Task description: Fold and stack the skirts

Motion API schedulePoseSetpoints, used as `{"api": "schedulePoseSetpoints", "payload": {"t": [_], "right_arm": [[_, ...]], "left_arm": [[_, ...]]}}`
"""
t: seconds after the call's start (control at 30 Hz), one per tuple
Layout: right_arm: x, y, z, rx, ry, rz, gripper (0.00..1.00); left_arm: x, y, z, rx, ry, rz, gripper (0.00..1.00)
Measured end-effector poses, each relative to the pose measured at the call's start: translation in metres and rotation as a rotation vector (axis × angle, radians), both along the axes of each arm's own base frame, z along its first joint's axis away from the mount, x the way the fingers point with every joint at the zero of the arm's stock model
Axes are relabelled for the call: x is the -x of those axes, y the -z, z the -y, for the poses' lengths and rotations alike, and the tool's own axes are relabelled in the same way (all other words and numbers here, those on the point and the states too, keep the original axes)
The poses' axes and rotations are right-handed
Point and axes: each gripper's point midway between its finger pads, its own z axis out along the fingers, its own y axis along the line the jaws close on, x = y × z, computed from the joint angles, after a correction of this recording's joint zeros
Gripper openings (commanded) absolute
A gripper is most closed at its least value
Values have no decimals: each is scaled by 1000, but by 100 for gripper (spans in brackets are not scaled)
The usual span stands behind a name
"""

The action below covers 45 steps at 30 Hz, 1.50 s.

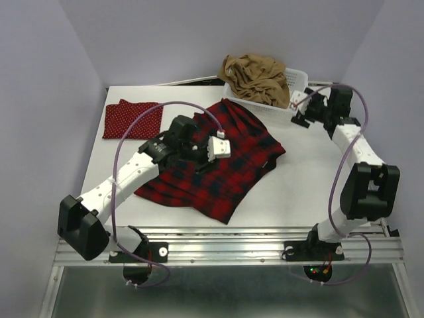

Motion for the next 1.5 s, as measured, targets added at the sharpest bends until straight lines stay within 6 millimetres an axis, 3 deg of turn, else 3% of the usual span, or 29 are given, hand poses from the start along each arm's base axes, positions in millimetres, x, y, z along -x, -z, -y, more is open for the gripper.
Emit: {"api": "schedulePoseSetpoints", "payload": {"t": [0.07, 0.13, 0.23, 0.27, 0.33, 0.43, 0.5, 0.6, 0.7, 0.8, 0.9, 1.03, 1.1, 1.13, 1.2, 1.27, 1.33, 1.37, 1.43, 1.5], "right_arm": [[-29, -30, -3, -66, 20, -11, 70], [-49, -55, -21, -147, 28, -50, 64], [-52, -59, -59, -221, 6, -127, 57], [-44, -45, -96, -232, -48, -191, 56], [-31, -17, -133, -227, -83, -302, 52], [-15, 32, -165, -176, -107, -435, 46], [-8, 74, -164, -113, -76, -530, 43], [1, 131, -133, 7, 5, -625, 43], [21, 164, -104, 114, 41, -686, 43], [30, 164, -93, 186, 33, -671, 42], [53, 166, -87, 263, 1, -675, 42], [130, 169, -82, 374, -79, -817, 45], [166, 167, -85, 410, -133, -900, 52], [192, 164, -89, 427, -180, -972, 54], [222, 158, -102, 420, -250, -1054, 63], [242, 149, -116, 393, -293, -1118, 67], [249, 135, -134, 336, -313, -1152, 68], [246, 127, -142, 307, -314, -1151, 68], [223, 101, -164, 206, -295, -1115, 68], [190, 73, -182, 97, -269, -1042, 68]], "left_arm": [[-27, 4, -21, -9, -133, -49, 45], [-54, 14, -38, -33, -267, -111, 44], [-91, 44, -61, -111, -437, -215, 43], [-100, 54, -66, -135, -470, -239, 42], [-113, 87, -81, -223, -540, -293, 41], [-108, 125, -100, -350, -568, -365, 41], [-103, 137, -107, -406, -560, -381, 41], [-98, 141, -114, -449, -544, -377, 41], [-93, 148, -120, -476, -534, -377, 40], [-81, 159, -129, -518, -535, -407, 40], [-76, 163, -136, -542, -545, -422, 40], [-83, 168, -146, -567, -587, -433, 39], [-92, 175, -148, -584, -604, -447, 38], [-101, 182, -147, -596, -617, -453, 38], [-115, 186, -144, -614, -632, -474, 38], [-146, 183, -133, -596, -649, -449, 37], [-177, 182, -120, -563, -663, -423, 37], [-204, 180, -109, -529, -673, -391, 38], [-241, 174, -94, -475, -685, -338, 38], [-264, 169, -83, -438, -690, -297, 39]]}}
